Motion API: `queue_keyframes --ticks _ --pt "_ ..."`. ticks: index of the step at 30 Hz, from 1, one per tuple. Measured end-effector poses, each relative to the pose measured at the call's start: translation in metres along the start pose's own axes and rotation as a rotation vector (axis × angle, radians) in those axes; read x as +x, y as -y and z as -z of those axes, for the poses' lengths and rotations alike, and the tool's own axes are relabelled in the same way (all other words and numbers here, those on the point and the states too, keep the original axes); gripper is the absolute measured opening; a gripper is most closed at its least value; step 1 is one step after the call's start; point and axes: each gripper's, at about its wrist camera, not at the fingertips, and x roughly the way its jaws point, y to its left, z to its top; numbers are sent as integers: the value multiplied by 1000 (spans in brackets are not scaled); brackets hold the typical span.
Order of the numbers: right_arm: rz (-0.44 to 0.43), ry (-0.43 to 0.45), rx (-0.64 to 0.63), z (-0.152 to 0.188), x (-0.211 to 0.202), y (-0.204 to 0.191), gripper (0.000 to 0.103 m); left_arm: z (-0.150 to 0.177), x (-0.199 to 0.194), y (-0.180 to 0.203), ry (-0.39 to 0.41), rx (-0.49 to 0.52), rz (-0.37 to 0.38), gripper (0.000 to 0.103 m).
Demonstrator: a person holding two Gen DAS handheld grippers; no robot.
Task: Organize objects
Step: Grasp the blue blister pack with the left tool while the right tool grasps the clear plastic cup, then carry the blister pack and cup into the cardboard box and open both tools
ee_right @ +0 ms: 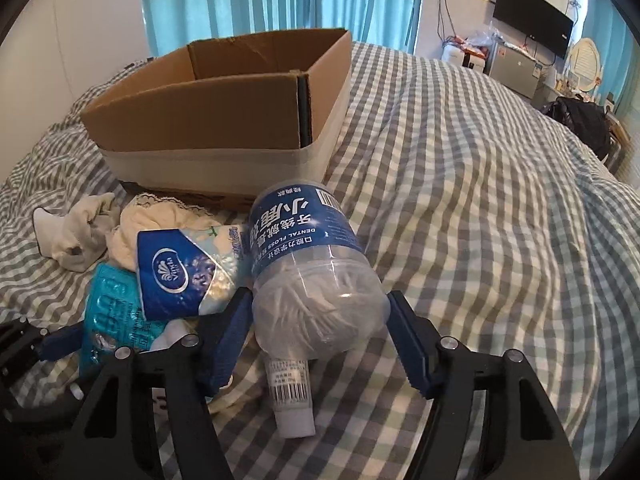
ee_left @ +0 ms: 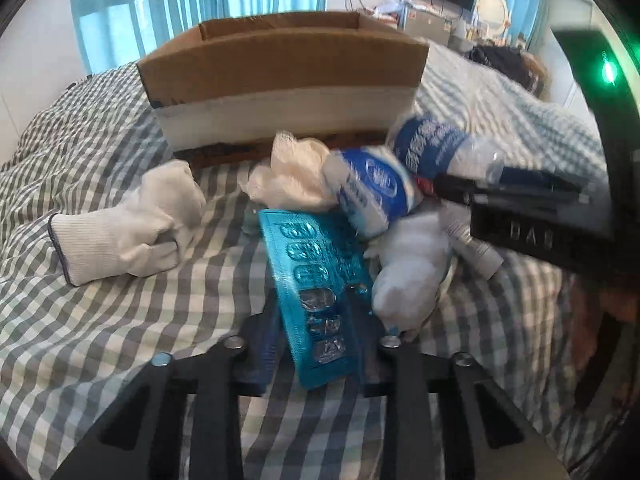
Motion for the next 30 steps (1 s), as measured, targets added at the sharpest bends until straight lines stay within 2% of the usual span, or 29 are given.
queue_keyframes --ticks 7,11,18,22,30 --pt "27 42 0 12 -31 -4 67 0 -26 3 45 -4 31 12" --pt "21 57 7 16 -51 -7 66 -2 -46 6 83 19 3 7" --pt "27 98 -11 23 -86 -19 65 -8 -79 -5 151 4 -37 6" --pt "41 147 -28 14 -108 -26 65 -16 -95 -16 179 -21 -45 6" --pt "79 271 -108 -18 -159 -42 65 -56 -124 -27 296 -23 -81 6"
